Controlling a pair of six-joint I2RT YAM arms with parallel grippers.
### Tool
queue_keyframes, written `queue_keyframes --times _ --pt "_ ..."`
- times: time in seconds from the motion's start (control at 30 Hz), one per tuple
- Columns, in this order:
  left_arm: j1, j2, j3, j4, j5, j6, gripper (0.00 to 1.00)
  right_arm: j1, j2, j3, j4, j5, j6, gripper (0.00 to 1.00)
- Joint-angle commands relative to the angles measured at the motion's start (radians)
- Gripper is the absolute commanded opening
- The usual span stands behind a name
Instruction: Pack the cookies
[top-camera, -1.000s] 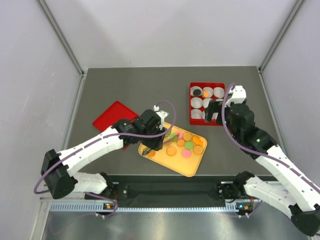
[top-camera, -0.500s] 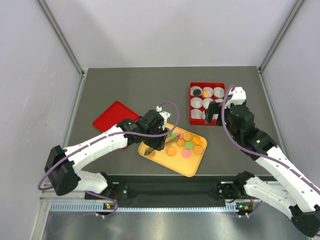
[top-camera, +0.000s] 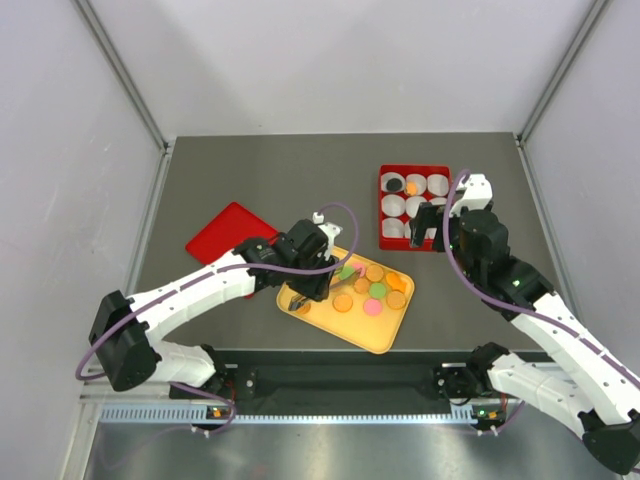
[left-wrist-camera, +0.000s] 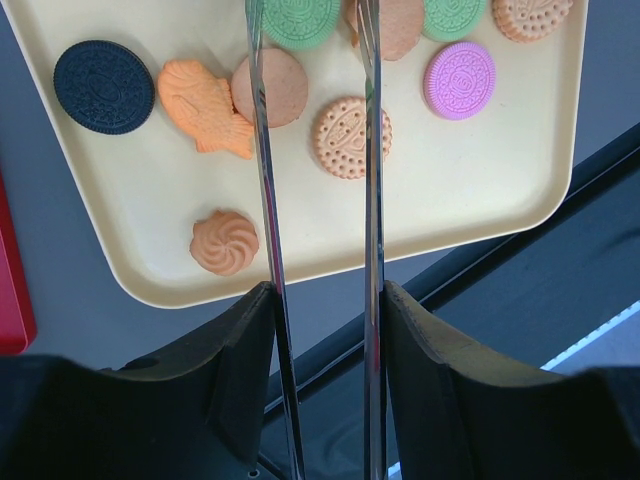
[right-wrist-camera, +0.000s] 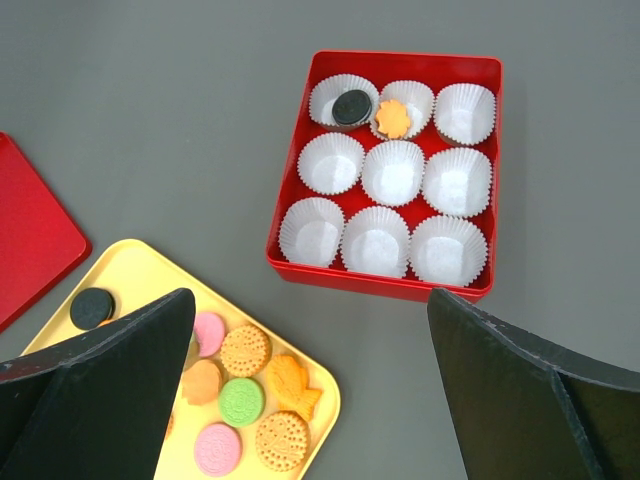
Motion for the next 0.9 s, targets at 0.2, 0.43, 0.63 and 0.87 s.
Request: queue_keyframes --times 0.2,0.43,0.63,0.87 --pt "-0.007 -0.018 0.009 0.026 -0.016 0.003 0.50 0.006 -0.018 0.000 0.035 -0.004 0.001 1.00" --pt "-0.007 -0.027 0.007 0.020 -0.016 0.001 0.51 0.006 -0.016 0.000 0.037 -0.007 0.004 1.00" --pt "-0.007 -0.027 0.012 0.011 -0.046 0.001 0.51 0.006 -0.015 0.001 0.038 -0.012 0.003 1.00" --pt "-0.007 -0.027 0.013 0.006 -0.046 0.003 0.51 0.004 -0.018 0.000 0.038 -0.015 0.006 1.00"
